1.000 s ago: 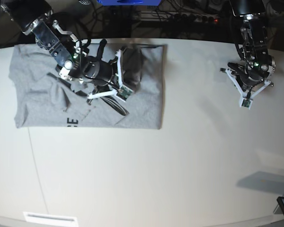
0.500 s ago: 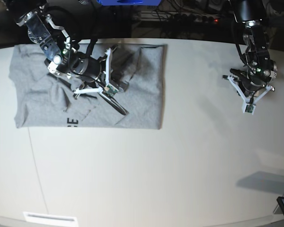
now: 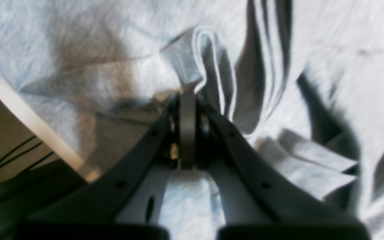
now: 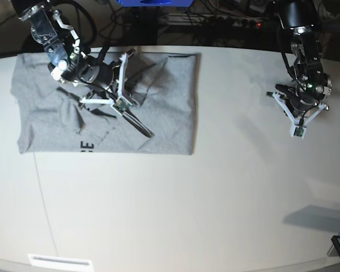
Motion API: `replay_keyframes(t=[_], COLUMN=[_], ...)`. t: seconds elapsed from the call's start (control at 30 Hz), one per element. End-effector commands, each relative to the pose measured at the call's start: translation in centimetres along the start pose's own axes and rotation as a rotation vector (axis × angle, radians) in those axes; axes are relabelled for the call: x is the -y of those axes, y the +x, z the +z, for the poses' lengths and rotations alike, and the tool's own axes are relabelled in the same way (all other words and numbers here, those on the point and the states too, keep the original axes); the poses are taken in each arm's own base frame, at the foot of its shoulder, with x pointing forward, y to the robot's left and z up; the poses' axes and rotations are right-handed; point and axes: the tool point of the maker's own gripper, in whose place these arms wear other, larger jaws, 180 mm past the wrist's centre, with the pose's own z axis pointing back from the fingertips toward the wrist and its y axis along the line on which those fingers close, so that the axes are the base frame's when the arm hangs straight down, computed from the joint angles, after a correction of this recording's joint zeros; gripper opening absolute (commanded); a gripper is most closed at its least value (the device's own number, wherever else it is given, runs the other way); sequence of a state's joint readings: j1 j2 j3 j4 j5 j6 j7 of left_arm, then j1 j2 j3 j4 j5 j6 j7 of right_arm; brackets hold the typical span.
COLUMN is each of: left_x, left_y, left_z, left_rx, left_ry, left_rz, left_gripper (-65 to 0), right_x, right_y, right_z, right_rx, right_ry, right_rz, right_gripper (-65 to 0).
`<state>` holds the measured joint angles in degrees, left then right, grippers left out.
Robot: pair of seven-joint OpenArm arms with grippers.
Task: Fold the T-shirt properly
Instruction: 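Drag the right gripper across the folded shirt toward its collar edge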
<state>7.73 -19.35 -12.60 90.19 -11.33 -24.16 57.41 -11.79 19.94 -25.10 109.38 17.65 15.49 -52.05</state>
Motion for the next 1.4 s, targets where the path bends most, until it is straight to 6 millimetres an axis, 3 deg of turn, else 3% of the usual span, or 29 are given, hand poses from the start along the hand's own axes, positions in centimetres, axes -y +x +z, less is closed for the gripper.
replay_keyframes(t=[0.0, 0.5, 0.63, 0.87, 1.13, 1.37], left_x=[0.9, 1.0, 1.0, 1.0, 0.8, 0.9], left_y=[-2.1, -3.2, -3.2, -3.2, -2.3, -2.2], left_z=[-0.4, -1.0, -1.0, -0.9, -1.0, -1.0], left_rx=[-0.087, -0.121, -0.121, -0.12, -0.102, -0.101], left_ry=[-0.031, -0.041, -0.041, -0.041, -0.038, -0.04], left_rz=[-0.014, 0.0, 0.0, -0.002, 0.0, 0.002], left_gripper=[-65.0, -65.0, -65.0, -65.0, -65.0, -65.0], right_x=[-0.1, -0.8, -1.1, 0.4, -0.9, -0.3], right_y=[0.8, -0.8, -0.4, -0.5, -1.0, -0.9], right_z=[0.4, 0.6, 0.9, 1.2, 1.4, 1.7], right_rx=[0.028, -0.001, 0.016, 0.031, 0.086, 0.139], right_ry=[0.001, -0.016, -0.015, -0.092, -0.078, -0.13], right_rz=[0.006, -0.084, -0.086, -0.21, -0.237, -0.301], right_gripper=[-65.0, -65.0, -65.0, -65.0, -65.0, -65.0])
